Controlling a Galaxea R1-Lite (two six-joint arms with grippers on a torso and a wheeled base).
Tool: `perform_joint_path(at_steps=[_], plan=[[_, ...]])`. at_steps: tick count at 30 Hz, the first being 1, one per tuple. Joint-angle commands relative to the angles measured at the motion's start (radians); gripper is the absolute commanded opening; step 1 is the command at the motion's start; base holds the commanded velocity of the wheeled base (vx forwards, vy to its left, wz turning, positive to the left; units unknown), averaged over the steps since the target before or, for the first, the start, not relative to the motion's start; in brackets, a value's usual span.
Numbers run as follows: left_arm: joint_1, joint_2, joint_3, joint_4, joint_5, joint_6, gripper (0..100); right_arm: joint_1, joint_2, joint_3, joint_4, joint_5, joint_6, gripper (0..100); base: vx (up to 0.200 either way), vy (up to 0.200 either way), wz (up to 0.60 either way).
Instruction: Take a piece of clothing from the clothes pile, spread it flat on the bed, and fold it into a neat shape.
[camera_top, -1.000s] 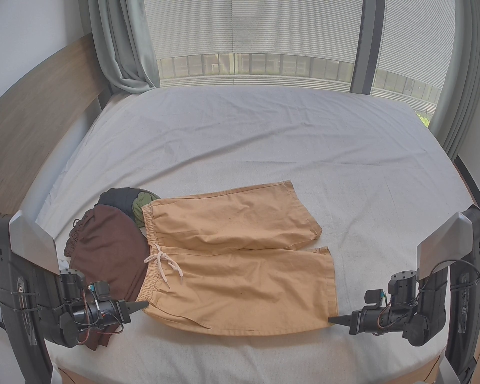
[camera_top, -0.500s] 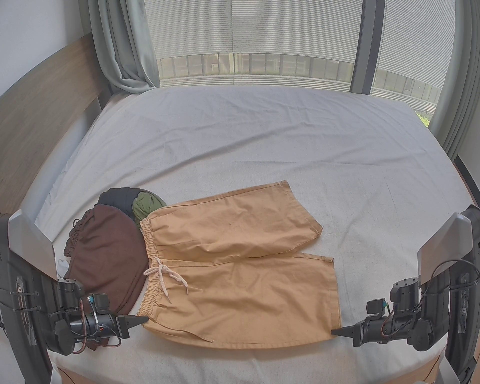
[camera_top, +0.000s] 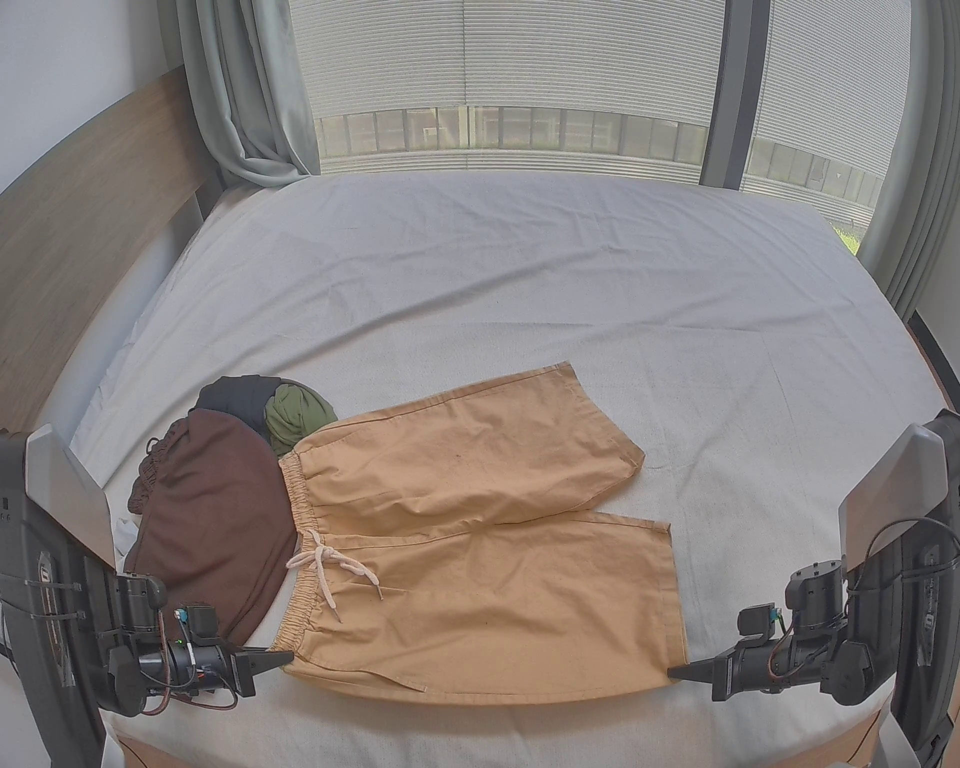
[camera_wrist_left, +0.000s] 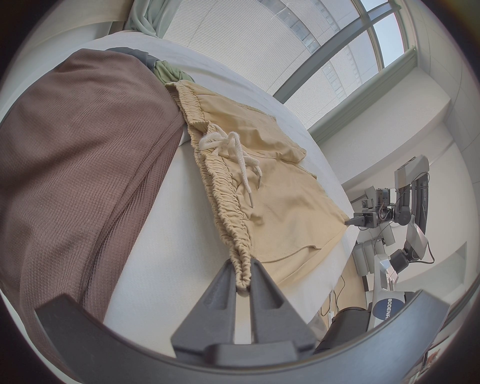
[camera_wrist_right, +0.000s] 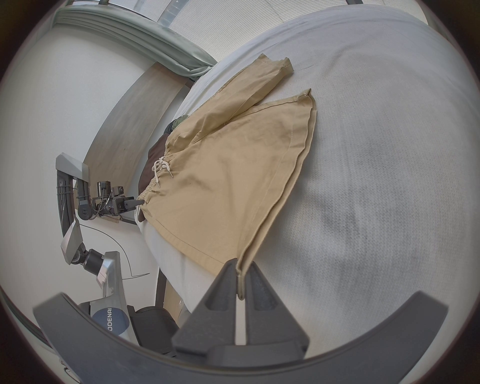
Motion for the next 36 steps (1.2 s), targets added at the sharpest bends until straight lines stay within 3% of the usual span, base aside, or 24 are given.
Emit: perform_joint_path(at_steps=[1,14,23,36], plan=[[0.008,0.013,0.016,0.002,0.001,0.005,0,0.002,-0.004,0.006,0.0,-0.001,-0.001,0,0.0,0.0,0.0],[-0.021,-0.045,-0.076,-0.014,-0.027,-0.006,0,0.005,-0.095,-0.072,-0.001,0.005,0.027,0,0.0,0.0,0.0],[-0.076,-0.203,-0.159,-0.014,-0.022,-0.28,0,0.003,-0.22,-0.157,-0.001,0.002,0.139,0,0.0,0.0,0.0],[-0.086,-0.211,-0.211,-0.015,-0.005,-0.328,0,0.012,-0.32,-0.307,0.008,-0.002,0.246,0,0.0,0.0,0.0]])
